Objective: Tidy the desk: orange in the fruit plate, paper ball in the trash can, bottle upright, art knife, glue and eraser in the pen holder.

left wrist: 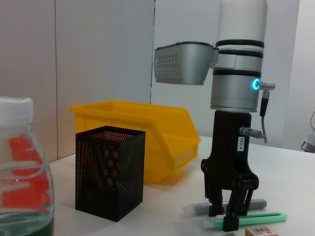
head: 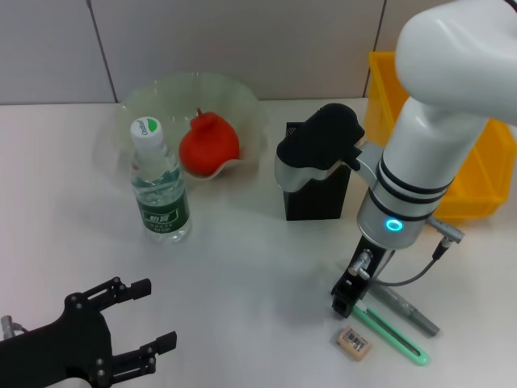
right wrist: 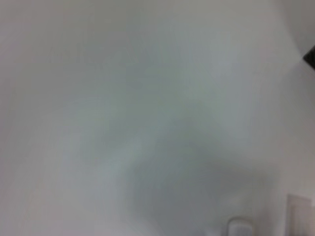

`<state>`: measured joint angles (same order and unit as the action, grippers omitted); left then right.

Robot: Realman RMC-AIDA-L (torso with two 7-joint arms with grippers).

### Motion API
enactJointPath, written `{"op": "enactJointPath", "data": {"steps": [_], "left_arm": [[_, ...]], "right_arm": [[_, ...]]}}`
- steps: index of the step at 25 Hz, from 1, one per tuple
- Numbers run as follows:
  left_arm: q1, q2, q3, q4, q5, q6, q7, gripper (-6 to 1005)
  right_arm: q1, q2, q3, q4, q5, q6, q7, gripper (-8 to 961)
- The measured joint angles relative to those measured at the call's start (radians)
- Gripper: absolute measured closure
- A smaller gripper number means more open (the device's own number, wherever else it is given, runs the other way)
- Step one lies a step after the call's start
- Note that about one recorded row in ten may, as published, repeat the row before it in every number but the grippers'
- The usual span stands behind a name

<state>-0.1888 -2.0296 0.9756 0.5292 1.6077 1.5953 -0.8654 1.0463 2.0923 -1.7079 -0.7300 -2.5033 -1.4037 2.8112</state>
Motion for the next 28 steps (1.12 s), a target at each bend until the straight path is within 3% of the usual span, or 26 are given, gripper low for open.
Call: {"op": "enactJointPath", "data": {"steps": [16, 19, 20, 21, 23, 24, 25, 26, 28], "left_arm": [[0.005, -0.001, 0.0, 0.0, -0.006, 0.001, 0.011, 199], [0.007, -0.001, 0.0, 0.0, -0.007, 0.002, 0.011, 199], [0.008, -0.001, -0.001, 0.0, -0.007, 0.003, 0.011, 199], [0.009, -0.001, -0.003, 0.0, -0.007, 0.005, 0.011, 199], [0.009, -0.001, -0.005, 0.0, -0.008, 0.007, 0.011, 199], [0.01, -0.001, -0.013, 0.0, -0.008, 0.011, 0.012, 199], [0.01, -0.001, -0.021, 0.0, -0.008, 0.013, 0.013, 199], [0.01, -0.001, -0.024, 0.0, -0.008, 0.014, 0.014, 199], [0.011, -0.001, -0.03, -0.002, -0.008, 0.014, 0.017, 199]], "right_arm": [[-0.012, 0.0, -0.023, -0.015, 0.005, 0.0, 0.001, 698], [-0.054, -0.006, 0.002, -0.129, 0.001, -0.03, 0.001, 747], [-0.088, -0.01, 0.039, -0.231, -0.009, -0.059, -0.002, 776], [-0.088, -0.01, 0.039, -0.231, -0.009, -0.059, -0.002, 776], [-0.165, -0.013, 0.135, -0.439, -0.055, -0.104, -0.02, 775], [-0.165, -0.013, 0.135, -0.439, -0.055, -0.104, -0.02, 774], [-0.223, -0.013, 0.185, -0.58, -0.075, -0.105, -0.04, 774], [-0.223, -0.013, 0.185, -0.58, -0.075, -0.105, -0.04, 774], [-0.286, -0.01, 0.231, -0.709, -0.071, -0.075, -0.075, 774]]}}
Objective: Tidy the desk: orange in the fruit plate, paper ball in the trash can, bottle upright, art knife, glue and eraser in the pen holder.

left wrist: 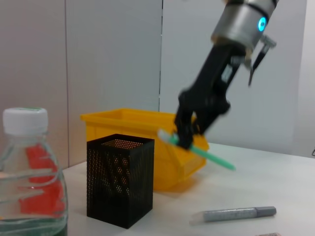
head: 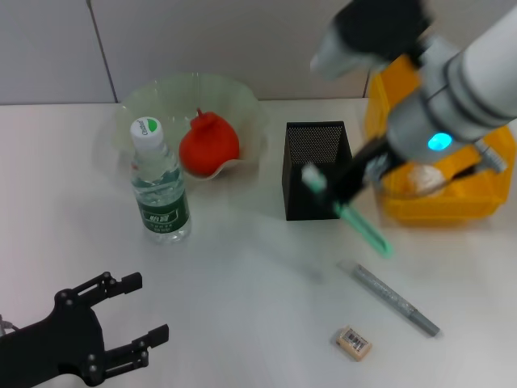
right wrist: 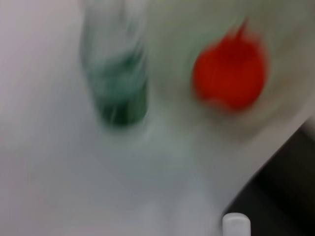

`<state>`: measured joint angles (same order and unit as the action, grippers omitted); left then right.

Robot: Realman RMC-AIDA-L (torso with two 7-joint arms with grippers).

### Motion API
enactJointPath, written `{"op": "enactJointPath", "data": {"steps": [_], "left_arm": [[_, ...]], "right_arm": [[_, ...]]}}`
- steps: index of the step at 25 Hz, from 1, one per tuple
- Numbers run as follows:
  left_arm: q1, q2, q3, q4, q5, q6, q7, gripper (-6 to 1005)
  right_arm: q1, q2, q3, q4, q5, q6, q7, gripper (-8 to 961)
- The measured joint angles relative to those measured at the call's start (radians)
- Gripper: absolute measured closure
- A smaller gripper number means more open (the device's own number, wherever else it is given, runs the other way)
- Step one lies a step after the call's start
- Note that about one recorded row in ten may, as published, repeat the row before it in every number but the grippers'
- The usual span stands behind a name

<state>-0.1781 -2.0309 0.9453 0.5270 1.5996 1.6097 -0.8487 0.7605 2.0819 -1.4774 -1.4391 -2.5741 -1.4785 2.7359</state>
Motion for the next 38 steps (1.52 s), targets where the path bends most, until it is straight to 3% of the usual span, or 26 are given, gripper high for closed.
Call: {"op": "enactJointPath", "data": {"steps": [2, 6, 7, 10, 12, 23, 38], "left_arm": [[0.0, 0.0, 0.0, 0.0, 0.0, 0.0, 0.0, 199], [0.0, 0.0, 0.0, 0.0, 0.0, 0.0, 0.0, 199], [0.0, -0.004, -0.008, -0.003, 0.0, 0.0, 0.006, 199], [0.0, -0.004, -0.008, -0.003, 0.0, 0.0, 0.006, 199], [-0.007, -0.017, -0.019, -0.006, 0.0, -0.005, 0.007, 200], [-0.013, -0.026, -0.033, 0.0, 0.0, 0.002, -0.006, 200], [-0.023, -0.026, -0.056, -0.001, 0.002, -0.007, 0.002, 200]], "right_arm": [[-0.083, 0.003, 0.036, -0.124, 0.051, 0.098, -0.068, 775], [-0.141, 0.003, 0.036, -0.154, 0.136, 0.247, -0.154, 775], [-0.158, 0.003, 0.031, -0.122, 0.184, 0.346, -0.209, 774], [-0.16, 0.003, 0.025, -0.072, 0.216, 0.424, -0.261, 771], [-0.148, 0.002, 0.005, 0.027, 0.241, 0.54, -0.329, 765], [-0.112, 0.005, -0.103, 0.245, 0.258, 0.778, -0.399, 732], [-0.172, 0.006, -0.166, 0.333, 0.307, 0.901, -0.381, 686]]}}
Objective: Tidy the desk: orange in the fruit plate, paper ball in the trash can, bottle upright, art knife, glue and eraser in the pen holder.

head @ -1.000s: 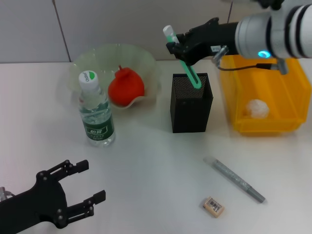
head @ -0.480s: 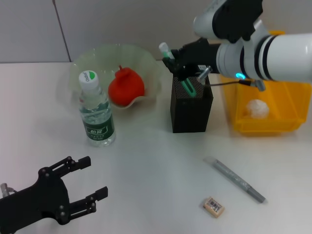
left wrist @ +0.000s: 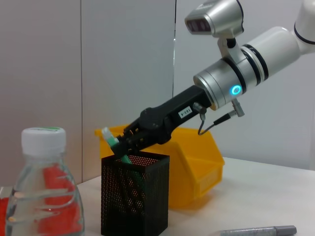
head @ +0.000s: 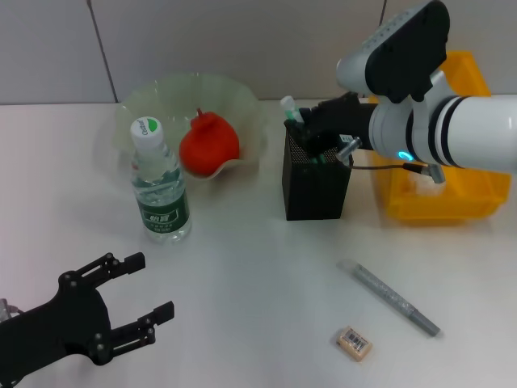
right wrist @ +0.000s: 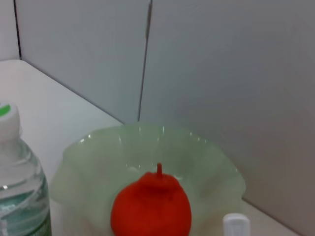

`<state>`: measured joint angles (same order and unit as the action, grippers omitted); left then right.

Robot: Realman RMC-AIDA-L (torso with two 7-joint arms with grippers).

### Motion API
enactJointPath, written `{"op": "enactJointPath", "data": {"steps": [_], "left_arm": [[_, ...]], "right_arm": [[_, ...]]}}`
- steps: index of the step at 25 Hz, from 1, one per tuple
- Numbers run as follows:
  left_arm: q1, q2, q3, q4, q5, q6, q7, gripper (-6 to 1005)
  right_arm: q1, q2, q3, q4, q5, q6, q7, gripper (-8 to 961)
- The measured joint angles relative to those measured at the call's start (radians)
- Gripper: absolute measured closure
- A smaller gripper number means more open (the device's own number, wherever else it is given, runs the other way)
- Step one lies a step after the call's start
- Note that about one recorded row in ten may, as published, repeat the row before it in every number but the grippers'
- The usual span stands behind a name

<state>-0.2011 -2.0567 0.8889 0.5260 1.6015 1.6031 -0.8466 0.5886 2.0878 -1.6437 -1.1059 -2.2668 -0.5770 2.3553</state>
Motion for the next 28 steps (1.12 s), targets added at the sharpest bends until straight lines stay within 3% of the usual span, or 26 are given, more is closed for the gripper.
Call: {"op": "enactJointPath", "data": {"steps": [8, 11, 12, 17, 19, 20, 23, 24, 25, 28], "left_arm": [[-0.004, 0.0, -0.003, 0.002, 0.0, -0.002, 0.0, 200], [-0.004, 0.0, -0.004, 0.002, 0.0, -0.001, -0.006, 200], [-0.004, 0.001, -0.004, 0.002, -0.001, 0.001, -0.008, 200], [-0.006, 0.007, -0.004, 0.003, 0.0, 0.007, -0.032, 200], [-0.009, 0.009, -0.004, 0.003, 0.003, 0.008, -0.04, 200], [-0.009, 0.009, -0.004, 0.003, 0.003, 0.008, -0.04, 200], [-0.01, 0.009, -0.004, 0.003, 0.006, 0.009, -0.041, 200], [-0.011, 0.009, -0.002, 0.003, 0.006, 0.01, -0.042, 200], [-0.011, 0.009, -0.002, 0.003, 0.006, 0.01, -0.042, 200], [-0.013, 0.009, 0.001, 0.003, 0.006, 0.015, -0.042, 200]], "right_arm": [[-0.006, -0.003, 0.008, 0.0, 0.006, -0.022, 0.02, 662], [-0.013, -0.004, 0.035, -0.056, 0.005, -0.11, 0.033, 653], [-0.016, -0.005, 0.059, -0.09, 0.0, -0.162, 0.039, 650], [-0.015, -0.006, 0.183, -0.322, -0.091, -0.488, 0.139, 436], [0.017, -0.007, 0.223, -0.452, -0.181, -0.685, 0.22, 434], [0.017, -0.007, 0.223, -0.452, -0.181, -0.685, 0.22, 433], [0.092, -0.009, 0.245, -0.521, -0.253, -0.898, 0.293, 428], [0.153, -0.009, 0.249, -0.517, -0.287, -1.023, 0.327, 427], [0.153, -0.009, 0.249, -0.517, -0.287, -1.023, 0.327, 406], [0.25, -0.005, 0.231, -0.426, -0.323, -1.176, 0.367, 344]]}}
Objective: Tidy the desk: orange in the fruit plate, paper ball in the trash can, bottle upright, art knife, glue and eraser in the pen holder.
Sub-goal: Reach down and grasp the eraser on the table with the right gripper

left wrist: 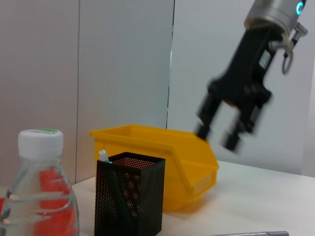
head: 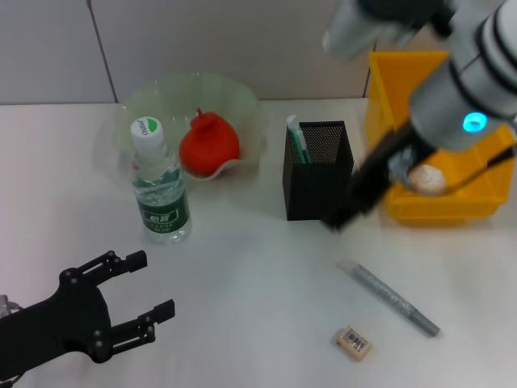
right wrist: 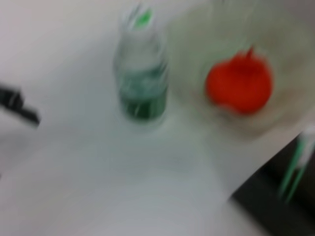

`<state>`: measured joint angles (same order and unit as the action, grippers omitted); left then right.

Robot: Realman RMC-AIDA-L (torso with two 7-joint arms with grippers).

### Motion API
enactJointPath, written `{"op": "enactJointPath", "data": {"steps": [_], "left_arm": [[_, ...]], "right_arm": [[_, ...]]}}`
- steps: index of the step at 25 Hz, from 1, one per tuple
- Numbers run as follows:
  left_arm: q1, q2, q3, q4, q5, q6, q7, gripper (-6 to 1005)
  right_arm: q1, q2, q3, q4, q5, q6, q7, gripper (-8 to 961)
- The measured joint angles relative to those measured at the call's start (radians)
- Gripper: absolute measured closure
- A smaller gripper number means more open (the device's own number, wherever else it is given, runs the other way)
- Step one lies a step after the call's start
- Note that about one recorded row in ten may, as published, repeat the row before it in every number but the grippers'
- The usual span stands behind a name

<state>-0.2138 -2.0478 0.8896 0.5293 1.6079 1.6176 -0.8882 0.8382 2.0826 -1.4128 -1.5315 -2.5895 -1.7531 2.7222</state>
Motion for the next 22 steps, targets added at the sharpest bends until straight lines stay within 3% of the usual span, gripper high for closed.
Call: {"op": "enactJointPath", "data": {"steps": [1, 11, 22], "left_arm": [[0.0, 0.0, 0.002, 0.0, 0.0, 0.003, 0.001, 200], [0.007, 0.001, 0.005, 0.0, 0.0, 0.013, 0.011, 201], [0.004, 0.011, 0.017, 0.0, 0.023, 0.032, 0.033, 201]], "right_arm": [[0.035, 0.003, -0.042, 0.073, -0.007, -0.034, 0.026, 323], [0.09, 0.009, -0.243, 0.381, 0.031, 0.045, 0.144, 239], [0.084, 0.01, -0.36, 0.445, 0.118, 0.094, 0.232, 230]]}}
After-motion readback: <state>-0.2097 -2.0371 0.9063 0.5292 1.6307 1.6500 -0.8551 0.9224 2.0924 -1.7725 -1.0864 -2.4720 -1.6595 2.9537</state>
